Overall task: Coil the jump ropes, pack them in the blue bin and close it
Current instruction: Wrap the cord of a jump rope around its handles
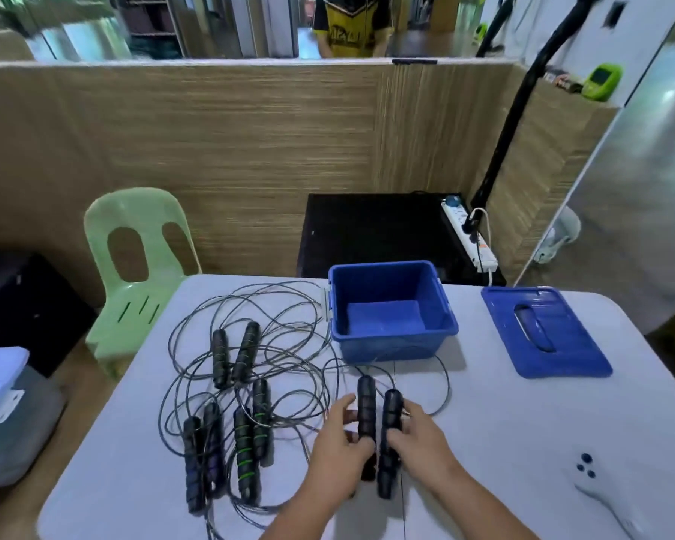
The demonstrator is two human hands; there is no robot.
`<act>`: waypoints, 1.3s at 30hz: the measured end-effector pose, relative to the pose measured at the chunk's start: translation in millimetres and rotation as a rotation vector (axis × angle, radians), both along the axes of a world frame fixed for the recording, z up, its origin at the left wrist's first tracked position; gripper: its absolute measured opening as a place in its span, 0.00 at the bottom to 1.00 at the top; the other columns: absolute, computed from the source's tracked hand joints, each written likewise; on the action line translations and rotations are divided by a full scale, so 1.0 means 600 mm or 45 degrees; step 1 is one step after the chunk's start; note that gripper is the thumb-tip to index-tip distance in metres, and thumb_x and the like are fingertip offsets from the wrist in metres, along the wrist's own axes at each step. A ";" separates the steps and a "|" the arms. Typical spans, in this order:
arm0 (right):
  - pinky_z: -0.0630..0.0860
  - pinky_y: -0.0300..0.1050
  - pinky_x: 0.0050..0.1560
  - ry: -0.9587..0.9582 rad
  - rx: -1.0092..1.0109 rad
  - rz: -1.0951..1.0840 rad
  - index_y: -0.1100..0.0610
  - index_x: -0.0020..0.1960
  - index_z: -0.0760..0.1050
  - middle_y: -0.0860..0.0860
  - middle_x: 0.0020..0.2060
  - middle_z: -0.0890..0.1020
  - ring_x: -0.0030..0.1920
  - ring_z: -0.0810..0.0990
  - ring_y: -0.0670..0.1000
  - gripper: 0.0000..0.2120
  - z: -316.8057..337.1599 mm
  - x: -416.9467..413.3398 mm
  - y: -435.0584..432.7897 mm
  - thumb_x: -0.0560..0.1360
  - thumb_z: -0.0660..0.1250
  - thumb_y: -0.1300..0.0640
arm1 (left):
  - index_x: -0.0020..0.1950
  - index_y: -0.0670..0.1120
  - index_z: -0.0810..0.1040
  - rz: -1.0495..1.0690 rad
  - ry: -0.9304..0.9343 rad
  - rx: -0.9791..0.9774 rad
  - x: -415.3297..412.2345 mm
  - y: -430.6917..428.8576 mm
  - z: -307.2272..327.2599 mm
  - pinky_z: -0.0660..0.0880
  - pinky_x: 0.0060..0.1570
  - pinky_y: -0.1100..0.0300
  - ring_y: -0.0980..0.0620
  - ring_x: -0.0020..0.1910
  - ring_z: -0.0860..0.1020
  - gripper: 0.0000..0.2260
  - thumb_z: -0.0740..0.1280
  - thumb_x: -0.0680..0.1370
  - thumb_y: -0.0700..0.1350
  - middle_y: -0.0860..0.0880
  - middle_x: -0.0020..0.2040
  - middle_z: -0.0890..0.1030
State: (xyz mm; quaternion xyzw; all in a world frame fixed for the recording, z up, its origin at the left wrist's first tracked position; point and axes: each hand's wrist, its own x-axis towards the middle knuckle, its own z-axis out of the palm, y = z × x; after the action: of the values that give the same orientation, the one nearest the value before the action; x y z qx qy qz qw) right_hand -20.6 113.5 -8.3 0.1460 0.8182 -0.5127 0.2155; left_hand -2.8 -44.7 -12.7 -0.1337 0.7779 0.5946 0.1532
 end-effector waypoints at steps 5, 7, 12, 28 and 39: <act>0.82 0.58 0.56 0.033 -0.180 -0.189 0.46 0.62 0.76 0.50 0.45 0.88 0.48 0.87 0.51 0.22 0.025 0.029 -0.001 0.69 0.65 0.60 | 0.71 0.52 0.74 -0.075 0.052 0.180 0.020 0.008 0.016 0.82 0.48 0.59 0.48 0.48 0.84 0.29 0.71 0.70 0.40 0.55 0.59 0.83; 0.82 0.57 0.56 0.032 -0.204 -0.252 0.47 0.58 0.79 0.49 0.45 0.88 0.48 0.87 0.51 0.19 0.041 0.038 -0.005 0.70 0.65 0.62 | 0.70 0.54 0.76 -0.117 0.081 0.232 0.031 0.009 0.022 0.83 0.54 0.51 0.48 0.50 0.85 0.31 0.70 0.66 0.44 0.57 0.58 0.84; 0.81 0.66 0.57 -0.013 -0.436 -0.480 0.54 0.55 0.83 0.58 0.46 0.88 0.49 0.87 0.61 0.18 0.061 0.061 -0.009 0.68 0.62 0.60 | 0.70 0.54 0.75 -0.172 0.164 0.329 0.051 0.008 0.022 0.83 0.52 0.49 0.47 0.52 0.85 0.35 0.73 0.62 0.50 0.55 0.62 0.82; 0.74 0.41 0.30 -0.030 -0.412 -0.393 0.60 0.48 0.78 0.55 0.36 0.84 0.33 0.84 0.53 0.12 0.129 0.072 0.057 0.76 0.72 0.50 | 0.74 0.61 0.68 -0.363 0.529 0.083 0.129 0.124 0.083 0.81 0.51 0.63 0.64 0.65 0.75 0.33 0.70 0.70 0.45 0.63 0.65 0.71; 0.69 0.47 0.37 0.302 0.938 0.683 0.51 0.43 0.69 0.50 0.40 0.77 0.42 0.77 0.54 0.14 0.250 -0.032 0.260 0.70 0.66 0.41 | 0.59 0.67 0.76 -0.030 0.638 -0.135 0.084 0.223 0.087 0.78 0.45 0.67 0.61 0.57 0.78 0.20 0.71 0.77 0.41 0.64 0.57 0.78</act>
State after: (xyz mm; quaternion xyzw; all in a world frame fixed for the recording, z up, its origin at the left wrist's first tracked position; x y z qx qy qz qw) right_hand -39.6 269.7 141.8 -0.0634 0.9735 -0.1273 0.1793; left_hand 47.5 88.8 39.7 0.0190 0.8232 0.5657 -0.0445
